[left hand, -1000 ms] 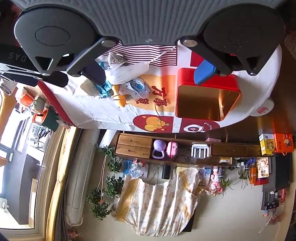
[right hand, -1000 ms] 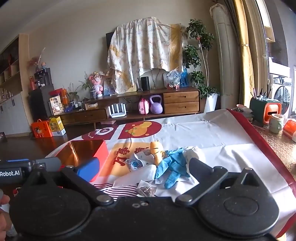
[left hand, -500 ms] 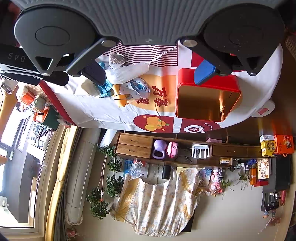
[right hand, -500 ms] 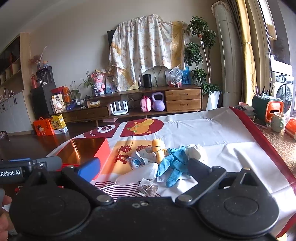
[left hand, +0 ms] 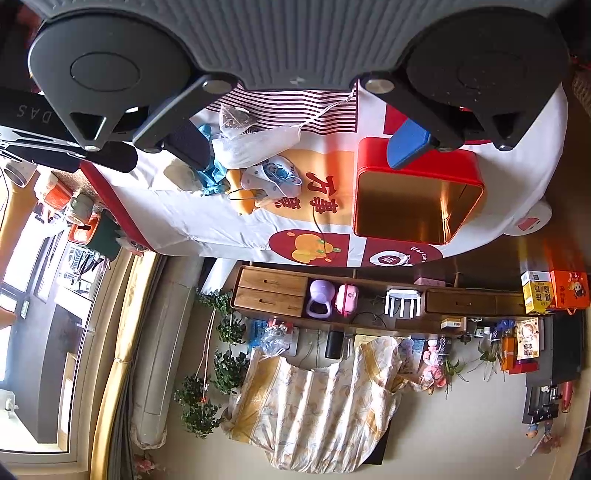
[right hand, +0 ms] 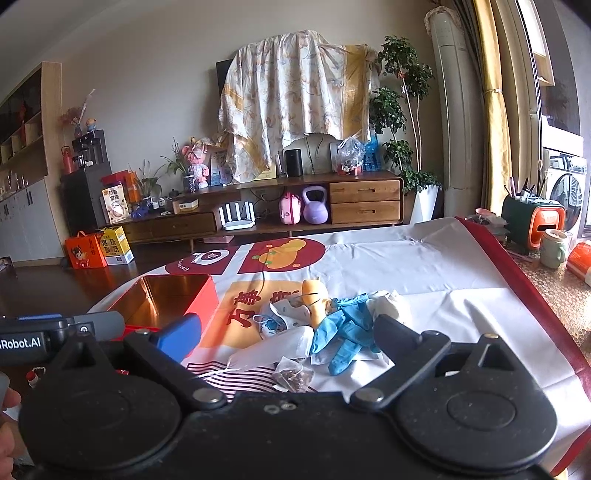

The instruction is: Organize soft objects

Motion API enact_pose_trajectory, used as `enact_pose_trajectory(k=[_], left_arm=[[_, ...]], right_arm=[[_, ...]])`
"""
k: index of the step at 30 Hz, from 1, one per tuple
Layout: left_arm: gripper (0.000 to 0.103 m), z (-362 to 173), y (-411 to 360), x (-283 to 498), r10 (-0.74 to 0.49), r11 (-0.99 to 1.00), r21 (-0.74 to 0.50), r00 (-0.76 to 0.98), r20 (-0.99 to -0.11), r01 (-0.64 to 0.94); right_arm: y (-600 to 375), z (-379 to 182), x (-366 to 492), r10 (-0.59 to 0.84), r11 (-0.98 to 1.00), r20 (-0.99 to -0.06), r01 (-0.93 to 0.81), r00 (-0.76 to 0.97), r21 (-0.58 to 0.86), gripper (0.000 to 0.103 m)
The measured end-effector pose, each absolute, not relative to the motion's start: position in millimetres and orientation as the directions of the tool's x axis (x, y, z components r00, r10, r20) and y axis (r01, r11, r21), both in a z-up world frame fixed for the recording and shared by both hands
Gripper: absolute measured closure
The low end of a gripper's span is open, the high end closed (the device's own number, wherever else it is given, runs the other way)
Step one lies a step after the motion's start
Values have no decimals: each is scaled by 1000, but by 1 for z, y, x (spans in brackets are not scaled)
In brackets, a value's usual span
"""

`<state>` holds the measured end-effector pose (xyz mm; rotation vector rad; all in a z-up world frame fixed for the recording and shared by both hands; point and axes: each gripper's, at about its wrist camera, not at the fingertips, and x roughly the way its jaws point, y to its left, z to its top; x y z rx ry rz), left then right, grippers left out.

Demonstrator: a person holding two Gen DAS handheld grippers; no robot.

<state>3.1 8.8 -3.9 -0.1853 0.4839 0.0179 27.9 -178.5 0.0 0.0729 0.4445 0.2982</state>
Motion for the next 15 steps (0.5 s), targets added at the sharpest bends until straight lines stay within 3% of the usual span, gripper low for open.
enact_pose_trajectory(k=[15], left_arm=[[0, -5, 8, 4, -25, 983, -171, 885, -466, -62]], right_arm=[[-180, 1, 30, 318, 948, -419, -288, 850, 134, 5]])
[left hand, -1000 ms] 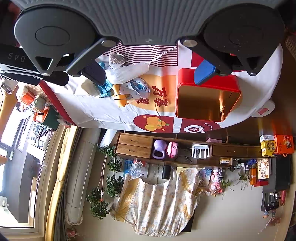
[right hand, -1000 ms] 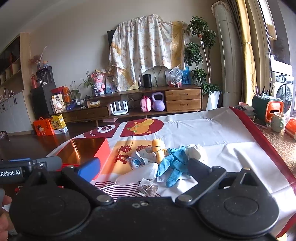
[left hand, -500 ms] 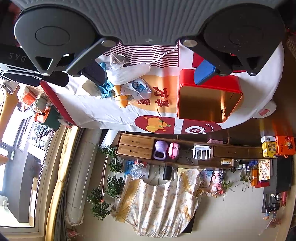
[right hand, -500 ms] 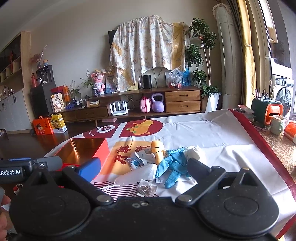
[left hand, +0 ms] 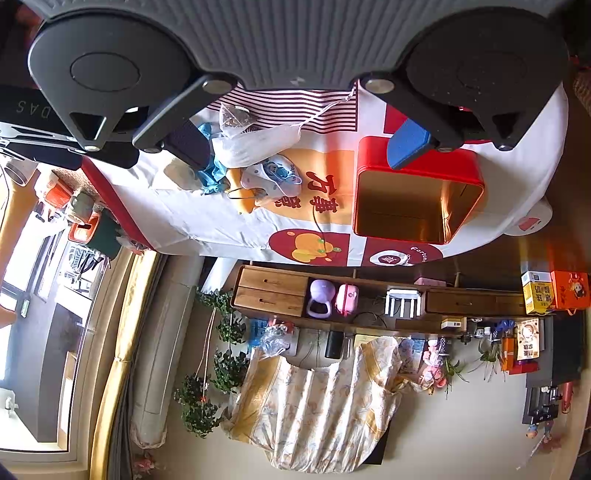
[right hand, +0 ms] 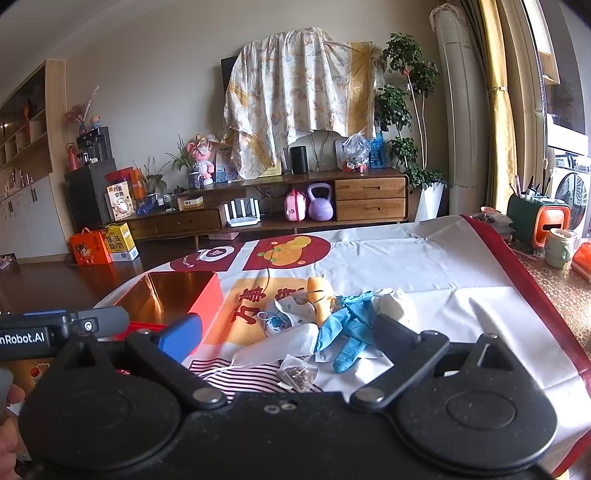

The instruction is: Organize soft objects

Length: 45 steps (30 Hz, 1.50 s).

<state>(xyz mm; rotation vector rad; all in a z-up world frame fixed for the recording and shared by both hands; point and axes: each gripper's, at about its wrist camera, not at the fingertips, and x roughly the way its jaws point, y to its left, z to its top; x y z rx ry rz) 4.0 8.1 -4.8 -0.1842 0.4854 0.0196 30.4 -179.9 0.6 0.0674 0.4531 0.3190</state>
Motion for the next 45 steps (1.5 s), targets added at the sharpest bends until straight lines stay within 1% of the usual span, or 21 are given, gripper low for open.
enact_pose_trajectory(k=[24, 31, 40, 45], left_arm=[[0, -7, 5, 13, -41, 981, -185, 878, -477, -54], [0, -14, 5, 28, -52, 980, -191, 861, -506, -53], [0, -27, -6, 60, -88, 986, -166, 839, -537, -2], [0, -40, -13, 84, -104, 985, -170, 812, -574, 6]], right_arm=[[-186, -5, 37, 313, 950, -428, -284, 848, 132, 6], [-189, -14, 43, 312, 950, -437, -281, 844, 135, 6], [-200, -24, 73, 295, 955, -465, -275, 835, 113, 7], [-211, -30, 94, 292, 954, -505, -286, 813, 91, 8]])
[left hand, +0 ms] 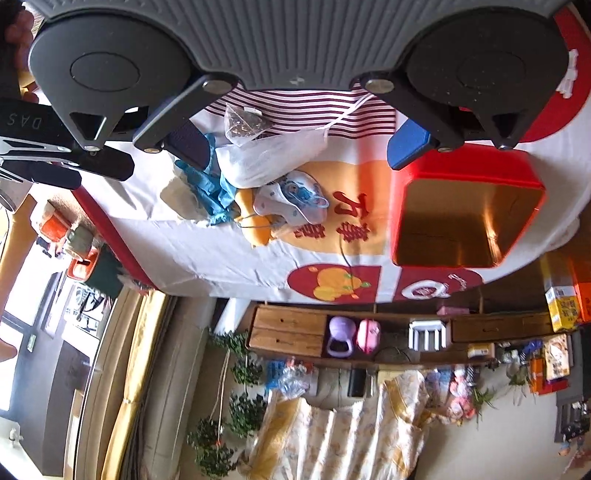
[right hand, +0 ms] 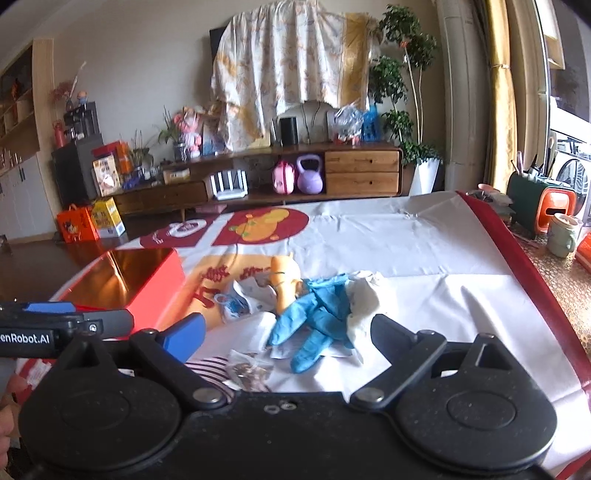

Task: Organize soft objects
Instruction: 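Grasp the white mesh bag with the left tool while the right tool grasps the white knit cloth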

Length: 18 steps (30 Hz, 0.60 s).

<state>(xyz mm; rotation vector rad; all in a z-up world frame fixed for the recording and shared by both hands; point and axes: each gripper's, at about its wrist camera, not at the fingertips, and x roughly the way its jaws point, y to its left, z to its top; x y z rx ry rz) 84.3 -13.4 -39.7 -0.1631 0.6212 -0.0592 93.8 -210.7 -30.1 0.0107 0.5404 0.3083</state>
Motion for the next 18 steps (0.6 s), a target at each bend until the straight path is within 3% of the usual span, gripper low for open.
enact_pose_trajectory(k=[10, 18], left_arm=[[0, -71, -40, 140, -181, 983, -120, 756, -629, 136], [0, -101, -36, 181, -154, 988, -88, 708, -689, 129]], right_arm=[[-239, -56, 154, 233, 963, -577, -267, 782, 28, 15], [-245, -73, 200, 185, 970, -610, -243, 771, -13, 22]])
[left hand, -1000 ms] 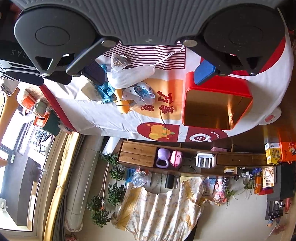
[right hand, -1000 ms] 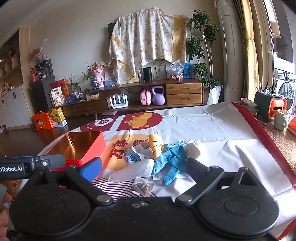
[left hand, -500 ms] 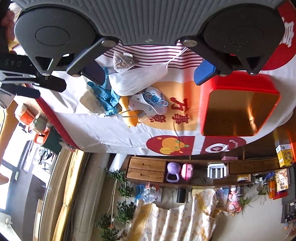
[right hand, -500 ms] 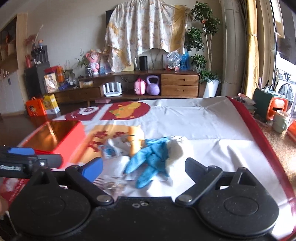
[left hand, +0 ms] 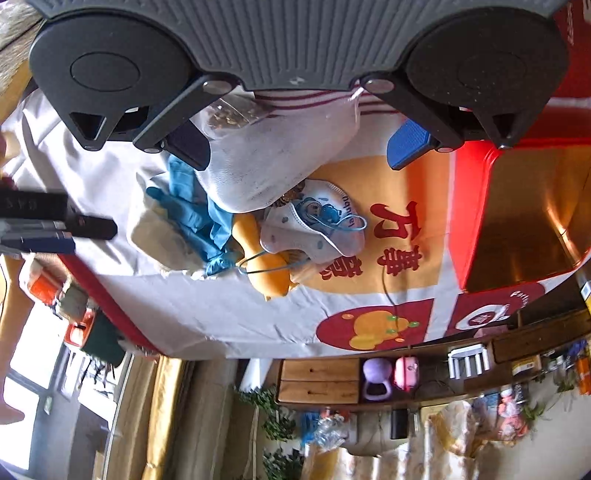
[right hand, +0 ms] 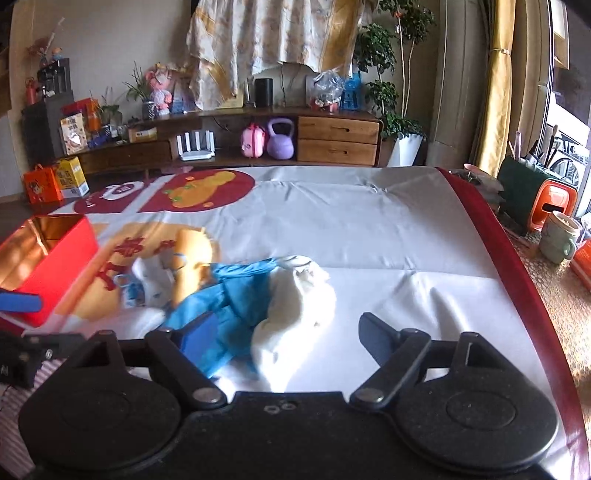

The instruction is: Organize soft objects

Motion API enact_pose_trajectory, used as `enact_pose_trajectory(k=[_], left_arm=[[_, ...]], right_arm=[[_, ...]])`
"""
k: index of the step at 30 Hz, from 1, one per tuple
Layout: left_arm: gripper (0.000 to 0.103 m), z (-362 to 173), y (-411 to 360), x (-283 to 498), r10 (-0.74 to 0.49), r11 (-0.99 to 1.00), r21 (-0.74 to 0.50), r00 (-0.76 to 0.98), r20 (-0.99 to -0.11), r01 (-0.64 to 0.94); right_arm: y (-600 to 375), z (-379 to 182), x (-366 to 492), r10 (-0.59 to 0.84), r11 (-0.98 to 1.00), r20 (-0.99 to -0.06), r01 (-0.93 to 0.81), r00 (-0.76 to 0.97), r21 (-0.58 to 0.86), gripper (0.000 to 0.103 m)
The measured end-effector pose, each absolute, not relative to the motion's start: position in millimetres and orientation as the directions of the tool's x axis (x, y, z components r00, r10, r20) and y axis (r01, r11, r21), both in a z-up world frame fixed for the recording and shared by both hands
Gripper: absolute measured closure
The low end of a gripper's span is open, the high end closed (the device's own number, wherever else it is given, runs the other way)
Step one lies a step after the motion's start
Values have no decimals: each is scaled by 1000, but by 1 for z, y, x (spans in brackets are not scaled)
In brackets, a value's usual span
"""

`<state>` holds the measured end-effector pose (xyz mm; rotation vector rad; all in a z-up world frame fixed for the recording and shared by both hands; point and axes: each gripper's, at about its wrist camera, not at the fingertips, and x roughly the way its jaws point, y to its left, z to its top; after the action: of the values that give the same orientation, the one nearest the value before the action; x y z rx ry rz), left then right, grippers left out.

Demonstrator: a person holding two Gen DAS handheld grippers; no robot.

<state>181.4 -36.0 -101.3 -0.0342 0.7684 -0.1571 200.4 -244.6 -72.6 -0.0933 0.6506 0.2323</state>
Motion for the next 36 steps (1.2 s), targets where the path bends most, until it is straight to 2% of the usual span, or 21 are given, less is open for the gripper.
enact_pose_trajectory(k=[7, 12, 14, 16, 19, 22, 23, 26, 28, 30, 32, 36], left_arm=[[1, -117, -39, 201, -199, 978, -103, 668, -717, 181], [4, -124, -40, 210, -247, 967, -141, 637, -730, 214], [14, -126, -42, 213, -264, 961, -149, 620, -739, 231], [20, -128, -43, 215, -272, 959, -154, 613, -742, 239], [37, -130, -44, 217, -285, 954, -165, 600, -747, 248], [46, -132, -44, 220, -283, 955, -164, 589, -757, 248], [55, -133, -44, 220, -285, 954, -166, 586, -758, 249], [71, -133, -45, 219, -280, 955, -160, 587, -760, 249], [73, -132, -45, 217, -271, 958, -148, 594, -758, 247], [83, -131, -46, 216, -270, 958, -148, 598, -755, 246], [90, -129, -45, 214, -264, 960, -141, 609, -748, 242], [95, -122, -46, 209, -248, 964, -125, 633, -734, 233]], right_arm=[[-243, -85, 238, 175, 970, -641, -243, 748, -19, 32], [-244, -96, 256, 177, 972, -666, -234, 724, 4, 45], [-245, -100, 261, 178, 974, -680, -227, 711, 18, 48], [-245, -104, 263, 184, 974, -689, -225, 702, 30, 53], [-247, -107, 265, 182, 976, -696, -216, 694, 40, 60], [-250, -110, 266, 189, 976, -704, -209, 684, 59, 67], [-250, -111, 266, 190, 976, -704, -206, 685, 63, 71], [-251, -110, 265, 186, 978, -703, -196, 687, 67, 80], [-251, -109, 263, 180, 979, -703, -194, 688, 60, 86], [-251, -108, 262, 170, 980, -698, -193, 696, 46, 92], [-252, -105, 258, 171, 980, -689, -193, 704, 46, 94], [-255, -95, 249, 183, 978, -672, -201, 717, 52, 95]])
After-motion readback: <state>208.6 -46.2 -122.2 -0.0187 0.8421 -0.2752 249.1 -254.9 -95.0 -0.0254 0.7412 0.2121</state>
